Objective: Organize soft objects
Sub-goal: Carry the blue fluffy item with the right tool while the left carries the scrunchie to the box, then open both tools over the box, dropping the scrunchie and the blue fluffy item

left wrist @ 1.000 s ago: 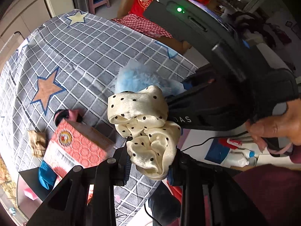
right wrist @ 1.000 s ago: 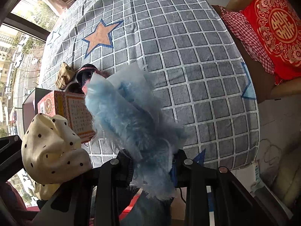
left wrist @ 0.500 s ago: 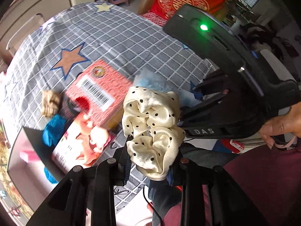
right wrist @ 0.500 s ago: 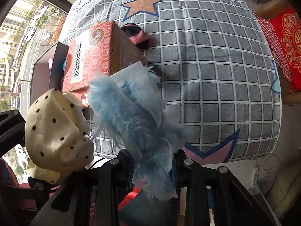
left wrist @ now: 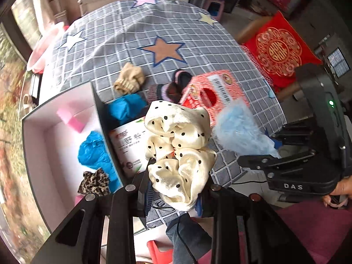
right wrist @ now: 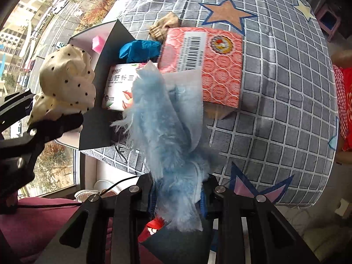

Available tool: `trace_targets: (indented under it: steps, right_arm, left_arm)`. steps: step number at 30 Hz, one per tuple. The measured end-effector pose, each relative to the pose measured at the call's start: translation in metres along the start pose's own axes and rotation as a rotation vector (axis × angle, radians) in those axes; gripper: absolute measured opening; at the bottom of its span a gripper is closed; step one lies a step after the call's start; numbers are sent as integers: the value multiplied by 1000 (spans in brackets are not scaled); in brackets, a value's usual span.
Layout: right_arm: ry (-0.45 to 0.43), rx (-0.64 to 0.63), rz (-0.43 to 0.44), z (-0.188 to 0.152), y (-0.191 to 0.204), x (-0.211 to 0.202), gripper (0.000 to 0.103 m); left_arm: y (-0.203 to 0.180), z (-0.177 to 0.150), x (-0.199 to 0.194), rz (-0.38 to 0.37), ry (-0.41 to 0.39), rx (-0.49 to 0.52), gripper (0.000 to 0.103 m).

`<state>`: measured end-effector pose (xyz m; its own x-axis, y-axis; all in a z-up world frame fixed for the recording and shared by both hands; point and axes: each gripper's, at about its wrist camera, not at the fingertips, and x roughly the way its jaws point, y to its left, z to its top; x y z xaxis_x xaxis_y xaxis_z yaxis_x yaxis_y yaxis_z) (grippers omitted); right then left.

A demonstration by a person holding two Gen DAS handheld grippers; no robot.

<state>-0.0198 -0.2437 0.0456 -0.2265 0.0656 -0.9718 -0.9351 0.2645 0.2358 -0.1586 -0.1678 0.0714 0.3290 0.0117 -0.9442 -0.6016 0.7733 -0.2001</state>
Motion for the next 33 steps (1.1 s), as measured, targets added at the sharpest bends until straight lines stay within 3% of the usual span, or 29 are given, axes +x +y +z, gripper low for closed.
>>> trace_targets:
  steps: [13,25,33]
  right_arm:
    - [35,-223,6,32,72,6,31]
    - [48,-391,40,69,151,16,31]
    - [63,-449,43,87,180,24,31]
  left_arm:
    - [90,-43,-12,89,-36,-324,32]
    - [139,-67,-17,154,-55,-474,32]
    - [155,-79,-13,166,-38,-530,32]
